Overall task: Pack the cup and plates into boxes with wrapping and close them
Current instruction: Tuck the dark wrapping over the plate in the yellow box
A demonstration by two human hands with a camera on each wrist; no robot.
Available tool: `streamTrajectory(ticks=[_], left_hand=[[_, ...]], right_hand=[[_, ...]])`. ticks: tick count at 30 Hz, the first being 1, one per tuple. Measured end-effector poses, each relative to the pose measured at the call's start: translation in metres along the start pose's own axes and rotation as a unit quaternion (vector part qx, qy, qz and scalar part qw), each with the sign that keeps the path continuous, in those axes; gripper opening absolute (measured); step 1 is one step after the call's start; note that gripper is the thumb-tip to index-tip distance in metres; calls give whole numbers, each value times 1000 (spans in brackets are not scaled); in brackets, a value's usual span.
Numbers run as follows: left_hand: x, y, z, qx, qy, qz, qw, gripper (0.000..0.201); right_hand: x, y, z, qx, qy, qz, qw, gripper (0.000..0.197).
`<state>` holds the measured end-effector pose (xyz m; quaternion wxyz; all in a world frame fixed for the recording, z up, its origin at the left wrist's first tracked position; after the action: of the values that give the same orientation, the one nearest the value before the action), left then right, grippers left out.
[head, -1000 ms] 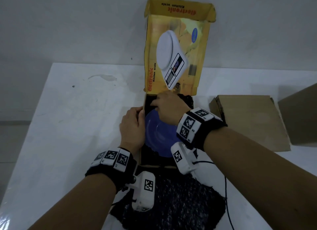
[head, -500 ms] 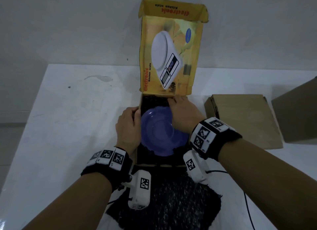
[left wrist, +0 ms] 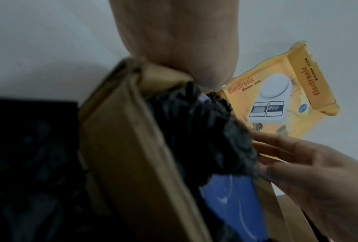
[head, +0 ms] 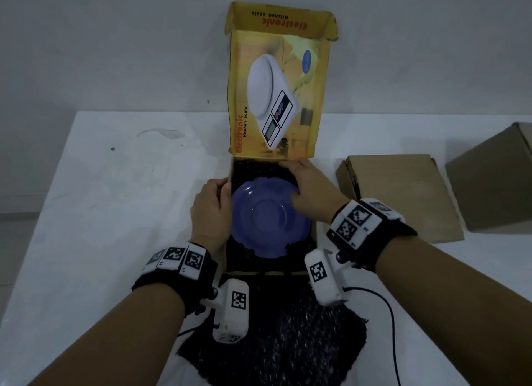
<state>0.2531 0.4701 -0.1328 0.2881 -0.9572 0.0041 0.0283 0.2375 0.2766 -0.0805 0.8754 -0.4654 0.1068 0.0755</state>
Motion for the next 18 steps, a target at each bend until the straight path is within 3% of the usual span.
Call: streamTrajectory(ticks=[4,8,10,14,18], left_hand=[[-2,-4,-2,-31,15,55,998,34],[-22,-13,0,-70,6,122,990,35],[-33,-17,4,-90,1,134,987,37],[-45,-16,8,-125,0,136,983,40],[-53,-15,4,-119,29,141,982,41]], right_hand=[[-33,-9,2,-26,-38,-93,995,42],[-74,-8,1,-7,-43,-92,995,12],[-96,-5,5,26,-61,-88,994,7],[-137,27,18,54,-111,-2,992,13],[-161,78,16,-86,-170,102,976,57]])
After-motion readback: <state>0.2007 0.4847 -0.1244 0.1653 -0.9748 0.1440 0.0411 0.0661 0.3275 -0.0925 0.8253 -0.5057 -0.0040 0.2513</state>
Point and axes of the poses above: each hand's wrist, its own x-axis towards the middle knuckle, its own y-axis out of the palm, z = x × y, the point moved 6 cm from there along x, towards the middle knuckle, and after that the axes turned 3 degrees about -z, right-handed, at the moved point
